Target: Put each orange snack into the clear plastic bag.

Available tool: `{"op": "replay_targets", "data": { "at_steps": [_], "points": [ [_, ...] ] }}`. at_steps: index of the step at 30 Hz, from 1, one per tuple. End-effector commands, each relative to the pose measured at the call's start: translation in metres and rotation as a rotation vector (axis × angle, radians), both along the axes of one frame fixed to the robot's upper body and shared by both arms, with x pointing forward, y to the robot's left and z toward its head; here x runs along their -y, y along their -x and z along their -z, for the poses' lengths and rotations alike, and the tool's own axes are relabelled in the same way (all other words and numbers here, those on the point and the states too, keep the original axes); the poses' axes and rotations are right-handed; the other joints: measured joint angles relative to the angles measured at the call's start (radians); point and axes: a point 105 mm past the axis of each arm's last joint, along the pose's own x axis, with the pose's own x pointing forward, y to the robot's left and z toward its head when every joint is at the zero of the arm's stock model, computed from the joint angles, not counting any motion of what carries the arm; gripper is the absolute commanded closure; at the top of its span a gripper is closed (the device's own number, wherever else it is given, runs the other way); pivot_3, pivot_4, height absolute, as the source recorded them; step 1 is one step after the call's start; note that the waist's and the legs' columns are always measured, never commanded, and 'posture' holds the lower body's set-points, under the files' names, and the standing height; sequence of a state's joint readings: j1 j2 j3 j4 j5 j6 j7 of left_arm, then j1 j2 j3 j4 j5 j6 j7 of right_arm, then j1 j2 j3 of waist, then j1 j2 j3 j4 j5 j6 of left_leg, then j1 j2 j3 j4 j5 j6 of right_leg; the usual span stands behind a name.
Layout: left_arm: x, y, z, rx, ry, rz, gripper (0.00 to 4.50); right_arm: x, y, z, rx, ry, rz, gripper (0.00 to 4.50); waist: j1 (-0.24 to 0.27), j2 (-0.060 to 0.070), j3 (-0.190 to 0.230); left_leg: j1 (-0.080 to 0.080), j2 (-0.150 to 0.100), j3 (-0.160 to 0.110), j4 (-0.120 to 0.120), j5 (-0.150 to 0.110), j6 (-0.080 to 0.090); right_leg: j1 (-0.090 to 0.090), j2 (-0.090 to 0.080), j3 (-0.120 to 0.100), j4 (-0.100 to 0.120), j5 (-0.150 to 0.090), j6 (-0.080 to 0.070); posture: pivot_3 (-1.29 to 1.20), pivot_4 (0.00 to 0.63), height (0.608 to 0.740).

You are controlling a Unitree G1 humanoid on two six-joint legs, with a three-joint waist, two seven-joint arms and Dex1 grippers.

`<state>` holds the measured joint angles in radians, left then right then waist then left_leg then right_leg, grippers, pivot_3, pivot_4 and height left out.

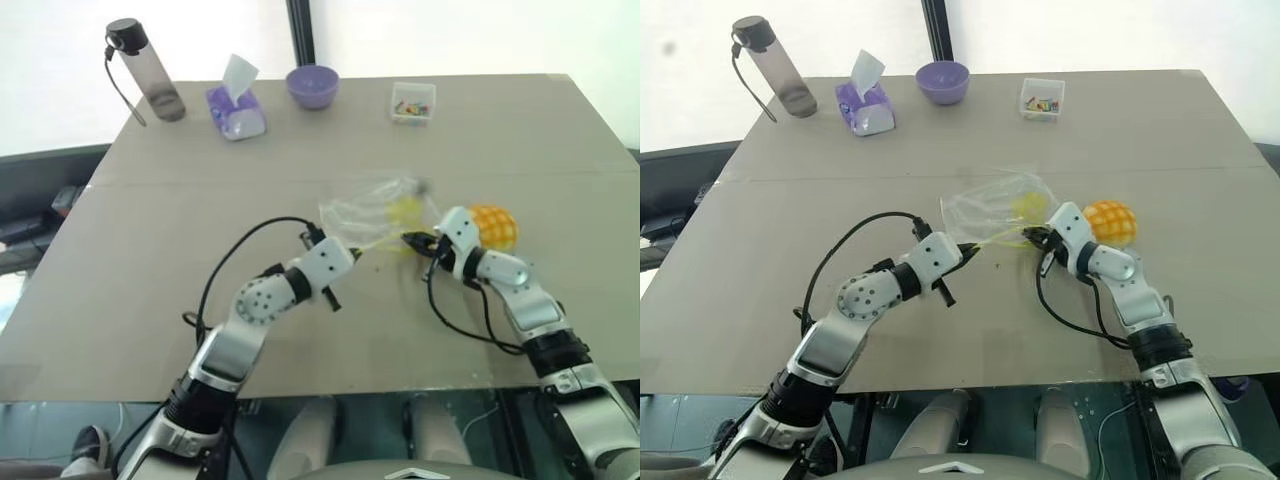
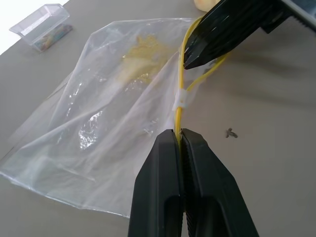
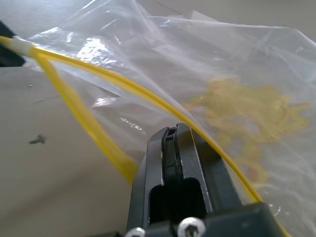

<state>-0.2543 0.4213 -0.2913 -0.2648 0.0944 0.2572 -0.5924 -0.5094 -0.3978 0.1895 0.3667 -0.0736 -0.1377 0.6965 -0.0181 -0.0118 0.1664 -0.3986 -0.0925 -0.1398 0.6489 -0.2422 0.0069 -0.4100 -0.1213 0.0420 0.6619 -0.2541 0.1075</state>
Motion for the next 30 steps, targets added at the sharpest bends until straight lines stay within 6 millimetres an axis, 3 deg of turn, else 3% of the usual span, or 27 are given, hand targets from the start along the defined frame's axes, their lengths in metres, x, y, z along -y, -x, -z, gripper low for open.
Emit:
{"op": "replay_targets", "data": {
  "at_steps": [1, 4, 13, 14, 17, 21, 24, 30],
  "points": [
    [0.013, 0.012, -0.009, 0.012, 0.043, 0.053, 4.50, -0.015, -0.011, -0.009, 0.114, 0.105, -0.012, 4.47, -0.003, 0.000, 0.000, 0.000, 0.000, 0.000, 0.000, 0.000, 0.000, 0.000, 0.000, 0.000, 0.000, 0.000, 0.000, 0.00, 0.150, 0.740],
    [0.016, 0.014, -0.010, 0.010, 0.048, 0.056, 4.50, -0.024, -0.018, -0.014, 0.284, 0.283, -0.057, 4.47, -0.003, 0.000, 0.000, 0.000, 0.000, 0.001, 0.000, 0.000, 0.000, 0.000, 0.000, 0.001, 0.001, 0.000, 0.000, 0.00, 0.150, 0.740],
    [0.010, 0.004, -0.014, 0.033, 0.066, -0.002, 4.50, -0.043, -0.018, -0.034, 0.540, 0.309, -0.090, 0.29, -0.009, 0.000, 0.000, 0.000, 0.000, 0.001, 0.000, 0.000, 0.000, 0.000, 0.001, 0.001, 0.001, 0.000, 0.000, 0.00, 0.150, 0.740],
    [0.009, 0.002, -0.015, 0.035, 0.070, -0.014, 4.50, -0.044, -0.017, -0.036, 0.559, 0.304, -0.092, 0.04, -0.012, 0.000, 0.000, 0.000, 0.000, 0.001, 0.000, 0.000, 0.000, 0.000, 0.001, 0.001, 0.001, 0.000, 0.000, 0.00, 0.150, 0.740],
    [0.006, -0.002, -0.017, 0.039, 0.084, -0.046, 4.50, -0.039, -0.015, -0.039, 0.592, 0.305, -0.095, 0.04, -0.018, 0.000, 0.000, 0.000, 0.000, 0.001, 0.000, 0.000, 0.000, 0.000, 0.001, 0.001, 0.001, 0.000, 0.000, 0.00, 0.150, 0.740],
    [-0.006, -0.014, -0.024, -0.031, 0.280, -0.175, 4.50, -0.017, -0.010, -0.049, 0.611, 0.275, -0.051, 0.04, -0.017, 0.000, 0.000, 0.000, 0.000, 0.001, 0.000, 0.000, 0.000, 0.000, 0.000, 0.001, 0.000, 0.000, 0.000, 0.00, 0.150, 0.740],
    [-0.010, -0.017, -0.021, -0.020, 0.257, -0.196, 4.50, 0.001, -0.001, -0.049, 0.581, 0.257, -0.032, 0.04, -0.018, 0.000, 0.000, 0.000, 0.000, 0.001, 0.000, 0.000, 0.000, 0.000, 0.000, 0.001, 0.000, 0.000, 0.000, 0.00, 0.150, 0.740],
    [0.001, -0.013, -0.020, -0.017, 0.252, -0.144, 4.50, 0.049, 0.012, -0.054, 0.290, -0.117, 0.205, 0.04, -0.018, 0.000, 0.000, 0.000, 0.000, 0.002, 0.001, 0.000, 0.000, 0.000, 0.000, 0.002, 0.000, 0.000, 0.000, 0.00, 0.150, 0.740]
  ]
}}
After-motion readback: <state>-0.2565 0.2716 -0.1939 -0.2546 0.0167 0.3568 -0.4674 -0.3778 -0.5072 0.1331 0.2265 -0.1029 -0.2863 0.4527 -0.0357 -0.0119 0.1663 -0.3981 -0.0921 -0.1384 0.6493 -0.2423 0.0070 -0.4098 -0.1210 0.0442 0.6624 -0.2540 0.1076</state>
